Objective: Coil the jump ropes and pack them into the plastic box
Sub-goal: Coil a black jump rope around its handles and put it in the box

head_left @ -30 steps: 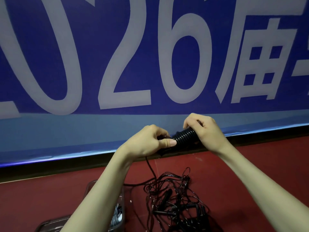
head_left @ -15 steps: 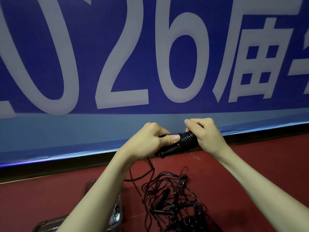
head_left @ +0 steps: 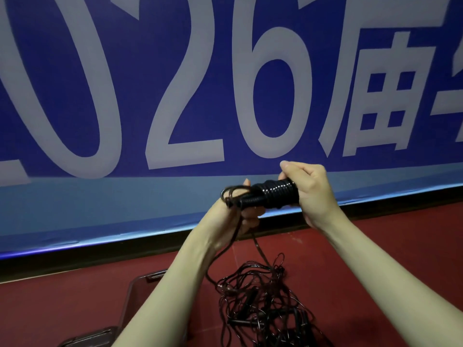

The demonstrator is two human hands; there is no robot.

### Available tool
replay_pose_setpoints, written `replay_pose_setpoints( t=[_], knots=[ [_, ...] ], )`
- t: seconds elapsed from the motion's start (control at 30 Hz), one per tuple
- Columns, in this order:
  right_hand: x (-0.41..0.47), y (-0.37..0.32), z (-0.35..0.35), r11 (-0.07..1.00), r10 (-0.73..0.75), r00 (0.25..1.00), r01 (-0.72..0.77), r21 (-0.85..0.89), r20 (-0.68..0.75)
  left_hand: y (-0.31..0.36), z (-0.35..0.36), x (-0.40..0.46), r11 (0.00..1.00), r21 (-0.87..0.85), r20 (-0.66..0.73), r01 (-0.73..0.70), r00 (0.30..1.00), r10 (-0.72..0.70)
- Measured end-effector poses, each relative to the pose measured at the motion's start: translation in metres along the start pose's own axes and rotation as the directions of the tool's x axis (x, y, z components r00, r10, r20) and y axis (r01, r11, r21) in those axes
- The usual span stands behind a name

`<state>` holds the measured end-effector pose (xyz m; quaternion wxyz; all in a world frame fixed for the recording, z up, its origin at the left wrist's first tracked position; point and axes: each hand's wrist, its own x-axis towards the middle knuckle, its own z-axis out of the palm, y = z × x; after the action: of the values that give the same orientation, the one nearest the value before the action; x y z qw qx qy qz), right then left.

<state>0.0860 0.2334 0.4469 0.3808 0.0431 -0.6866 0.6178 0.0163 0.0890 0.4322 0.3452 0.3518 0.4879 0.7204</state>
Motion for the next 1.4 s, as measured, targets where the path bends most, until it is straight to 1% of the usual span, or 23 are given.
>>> replay_pose_setpoints(
  t=[0.07, 0.13, 0.23, 0.3, 0.33, 0.4, 0.47, 0.5, 0.6, 0.67, 0.73, 0.83, 0.93, 1.0, 1.03, 1.07, 1.1, 1.13, 1.2, 1.3, 1.33, 1.37, 1.4],
  knots=[
    [0.006, 0.004, -0.003, 1.0, 0.022, 0.989, -0.021, 0.004, -0.147, -0.004, 0.009, 0.01, 0.998, 0.033, -0.102, -0.053, 0.993, 0.056],
    [0.011, 0.011, -0.005, 0.999, 0.038, 0.959, -0.043, -0.014, -0.28, -0.009, 0.019, 0.017, 0.996, 0.076, -0.185, -0.051, 0.981, 0.064],
    [0.015, 0.023, -0.009, 0.994, 0.037, 0.92, -0.073, -0.077, -0.39, -0.017, 0.031, 0.023, 0.993, 0.113, -0.262, -0.036, 0.963, 0.065],
    [0.017, 0.029, -0.013, 0.987, 0.029, 0.892, -0.096, -0.126, -0.451, -0.026, 0.035, 0.025, 0.962, 0.272, -0.265, -0.018, 0.96, 0.093],
    [0.018, 0.032, -0.016, 0.982, 0.013, 0.88, -0.101, -0.161, -0.475, -0.03, 0.037, 0.025, 0.917, 0.4, -0.257, 0.006, 0.961, 0.105],
    [0.018, 0.037, -0.021, 0.965, -0.022, 0.864, -0.113, -0.236, -0.503, -0.037, 0.039, 0.025, 0.758, 0.649, -0.235, 0.063, 0.964, 0.121],
    [0.018, 0.041, -0.026, 0.944, -0.055, 0.854, -0.125, -0.305, -0.518, -0.038, 0.039, 0.024, 0.601, 0.793, -0.211, 0.098, 0.97, 0.12],
    [0.019, 0.042, -0.028, 0.933, -0.075, 0.852, -0.124, -0.338, -0.519, -0.036, 0.039, 0.023, 0.559, 0.824, -0.19, 0.098, 0.976, 0.108],
    [0.019, 0.044, -0.034, 0.888, -0.152, 0.854, -0.104, -0.449, -0.498, -0.031, 0.037, 0.02, 0.508, 0.855, -0.132, 0.098, 0.991, 0.03],
    [0.018, 0.044, -0.037, 0.827, -0.212, 0.855, -0.1, -0.553, -0.472, -0.029, 0.037, 0.018, 0.455, 0.886, -0.105, 0.086, 0.994, 0.016],
    [0.017, 0.045, -0.037, 0.753, -0.294, 0.859, -0.061, -0.655, -0.419, -0.029, 0.036, 0.018, 0.357, 0.931, -0.09, 0.069, 0.995, 0.043],
    [0.014, 0.045, -0.039, 0.627, -0.377, 0.886, 0.032, -0.778, -0.268, -0.027, 0.029, 0.018, 0.205, 0.977, -0.084, 0.065, 0.993, 0.087],
    [0.014, 0.042, -0.04, 0.501, -0.314, 0.944, 0.069, -0.863, -0.107, -0.021, 0.018, 0.016, 0.034, 0.997, -0.074, 0.071, 0.989, 0.127],
    [0.013, 0.035, -0.037, 0.436, -0.197, 0.98, 0.065, -0.898, -0.025, -0.015, 0.015, 0.012, -0.082, 0.994, -0.063, 0.074, 0.988, 0.138],
    [0.014, 0.031, -0.035, 0.409, -0.118, 0.993, 0.049, -0.911, 0.0, -0.012, 0.015, 0.01, -0.12, 0.99, -0.058, 0.076, 0.988, 0.145],
    [0.014, 0.028, -0.035, 0.387, -0.042, 0.999, 0.04, -0.921, 0.026, -0.009, 0.012, 0.009, -0.128, 0.989, -0.057, 0.076, 0.988, 0.146],
    [0.014, 0.025, -0.034, 0.383, 0.02, 0.998, 0.053, -0.922, 0.065, -0.006, 0.01, 0.007, -0.104, 0.992, -0.057, 0.073, 0.988, 0.146],
    [0.013, 0.023, -0.035, 0.406, 0.066, 0.99, 0.085, -0.91, 0.122, -0.003, 0.007, 0.005, -0.061, 0.996, -0.063, 0.072, 0.989, 0.138],
    [0.012, 0.021, -0.039, 0.52, 0.118, 0.965, 0.142, -0.842, 0.235, 0.003, 0.002, 0.002, -0.003, 0.999, -0.052, 0.053, 0.993, 0.107],
    [0.009, 0.018, -0.046, 0.698, 0.162, 0.934, 0.12, -0.706, 0.32, 0.004, -0.002, 0.0, 0.016, 1.0, 0.009, -0.011, 0.994, 0.113],
    [0.009, 0.017, -0.048, 0.747, 0.178, 0.927, 0.091, -0.659, 0.33, 0.003, -0.003, -0.001, 0.075, 0.997, 0.026, -0.035, 0.993, 0.115],
    [0.008, 0.015, -0.049, 0.791, 0.187, 0.922, 0.064, -0.609, 0.34, 0.003, -0.005, -0.001, 0.182, 0.981, 0.047, -0.065, 0.994, 0.101],
    [0.007, 0.014, -0.049, 0.826, 0.192, 0.919, 0.039, -0.562, 0.345, 0.003, -0.005, -0.002, 0.316, 0.945, 0.065, -0.085, 0.995, 0.074]
  ],
)
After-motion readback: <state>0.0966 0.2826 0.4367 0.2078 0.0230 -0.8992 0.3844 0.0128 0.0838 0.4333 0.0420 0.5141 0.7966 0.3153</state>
